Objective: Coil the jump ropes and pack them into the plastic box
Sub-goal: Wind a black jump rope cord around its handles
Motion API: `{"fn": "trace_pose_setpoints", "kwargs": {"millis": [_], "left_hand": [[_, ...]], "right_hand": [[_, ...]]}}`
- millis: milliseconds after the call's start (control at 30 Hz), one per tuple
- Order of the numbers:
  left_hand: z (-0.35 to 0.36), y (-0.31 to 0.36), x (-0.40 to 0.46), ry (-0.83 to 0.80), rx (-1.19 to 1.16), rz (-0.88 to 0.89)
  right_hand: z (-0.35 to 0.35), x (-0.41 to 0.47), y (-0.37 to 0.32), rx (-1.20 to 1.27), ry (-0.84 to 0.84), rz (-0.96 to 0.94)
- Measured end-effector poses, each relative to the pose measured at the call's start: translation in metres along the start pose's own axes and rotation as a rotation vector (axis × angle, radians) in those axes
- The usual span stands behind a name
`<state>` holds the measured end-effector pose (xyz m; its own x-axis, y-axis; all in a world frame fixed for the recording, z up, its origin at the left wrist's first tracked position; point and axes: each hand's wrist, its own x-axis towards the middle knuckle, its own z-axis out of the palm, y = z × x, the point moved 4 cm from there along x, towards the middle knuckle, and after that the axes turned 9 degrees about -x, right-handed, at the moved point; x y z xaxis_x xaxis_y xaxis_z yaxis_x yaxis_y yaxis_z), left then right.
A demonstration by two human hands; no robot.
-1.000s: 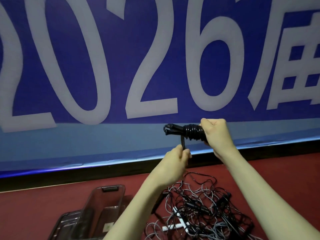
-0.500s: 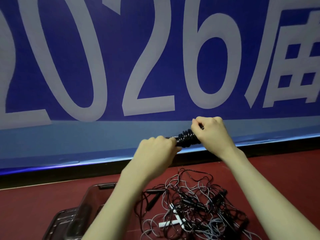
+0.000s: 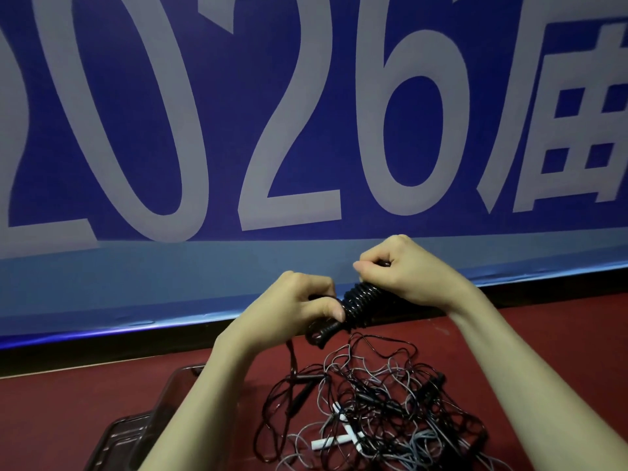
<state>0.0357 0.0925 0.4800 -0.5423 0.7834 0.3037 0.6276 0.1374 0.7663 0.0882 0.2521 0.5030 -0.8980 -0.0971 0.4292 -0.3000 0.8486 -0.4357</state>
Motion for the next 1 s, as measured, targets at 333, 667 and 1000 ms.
{"fn": "trace_pose_setpoints", "kwargs": {"millis": [333, 667, 1000], "left_hand": [[0.000, -0.010, 0.006, 0.213, -0.453, 0.066], [0.024, -0.013, 0.019, 0.620, -0.795, -0.257], [0.022, 0.001, 0.017, 0.364, -0.750, -0.342]], "right_hand": [[0.000, 0.007, -0.009, 0.412, 0.161, 0.012], [0.015, 0.015, 0.016, 0.556, 0.460, 0.257], [0.007, 0.012, 0.023, 0.390, 0.719, 0.334]]}}
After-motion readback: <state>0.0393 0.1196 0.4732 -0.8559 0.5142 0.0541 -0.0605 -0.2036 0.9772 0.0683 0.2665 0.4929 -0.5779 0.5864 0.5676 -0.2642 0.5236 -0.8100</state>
